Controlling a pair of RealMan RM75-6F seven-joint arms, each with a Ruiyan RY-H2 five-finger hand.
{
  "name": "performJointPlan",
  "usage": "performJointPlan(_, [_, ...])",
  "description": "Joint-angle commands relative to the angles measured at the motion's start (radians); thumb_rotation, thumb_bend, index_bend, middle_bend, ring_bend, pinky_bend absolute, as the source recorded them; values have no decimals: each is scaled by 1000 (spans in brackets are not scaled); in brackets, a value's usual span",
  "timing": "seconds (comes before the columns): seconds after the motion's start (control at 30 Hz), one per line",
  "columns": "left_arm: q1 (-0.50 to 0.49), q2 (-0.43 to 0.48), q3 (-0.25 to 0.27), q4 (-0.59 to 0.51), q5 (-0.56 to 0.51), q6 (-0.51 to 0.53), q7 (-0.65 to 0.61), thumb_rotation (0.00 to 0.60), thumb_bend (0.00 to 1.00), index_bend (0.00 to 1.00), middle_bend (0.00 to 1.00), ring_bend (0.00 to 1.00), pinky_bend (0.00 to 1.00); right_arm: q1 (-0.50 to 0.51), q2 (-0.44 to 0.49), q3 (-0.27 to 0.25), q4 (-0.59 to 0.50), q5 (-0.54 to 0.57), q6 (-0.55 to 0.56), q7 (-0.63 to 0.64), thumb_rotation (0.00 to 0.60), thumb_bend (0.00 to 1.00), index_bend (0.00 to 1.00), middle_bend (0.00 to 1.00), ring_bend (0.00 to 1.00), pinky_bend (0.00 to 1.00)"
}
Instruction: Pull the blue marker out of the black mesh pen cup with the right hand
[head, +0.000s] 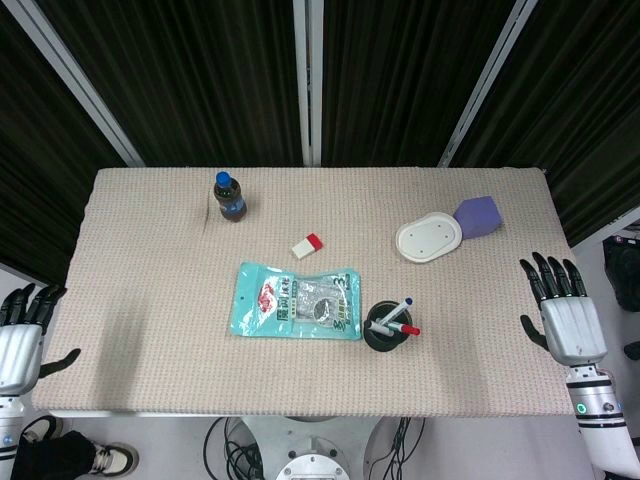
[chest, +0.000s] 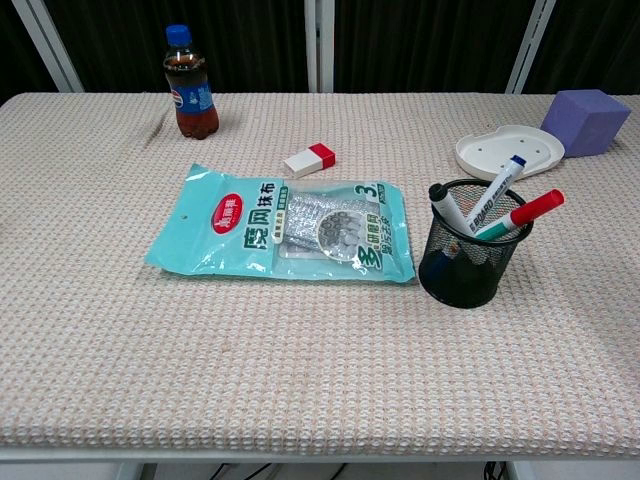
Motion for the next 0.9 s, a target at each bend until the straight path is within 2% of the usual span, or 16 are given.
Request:
performJointPlan(0.03, [-2,1,0,-4,-1,-5,8,600,127,136,111,0,77,4,-4,3,12,3,-15,11,600,242,0,0,0,0])
performJointPlan(0.17, [-1,-4,7,-7,-1,-14,14,600,128,136,110,0,77,22,-8,-2,23,-22,-51,48,600,242,0,0,0,0])
performJointPlan(0.33, [3,4,9,-12,7,-4,26,600,127,136,110,0,76,74,27,14,-33,-57,-112,87,600,238,0,0,0,0])
performJointPlan(0.53, [-2,5,4,-13,-14,-27,18,600,128,136,110,0,76,152,33,34,-94,-64,-216,49,600,237,0,0,0,0])
performJointPlan(0.7, [-10,-12,4,10,-21,-46,4,600,127,136,110,0,75,215,-5,38,-103,-70,-303,54,600,237,3,0,0,0])
performJointPlan(0.9, [-10,-16,8,23,-19,-50,1,600,127,138,111,0,70,274,-78,54,-70,-36,-375,42,600,216,130,0,0,0])
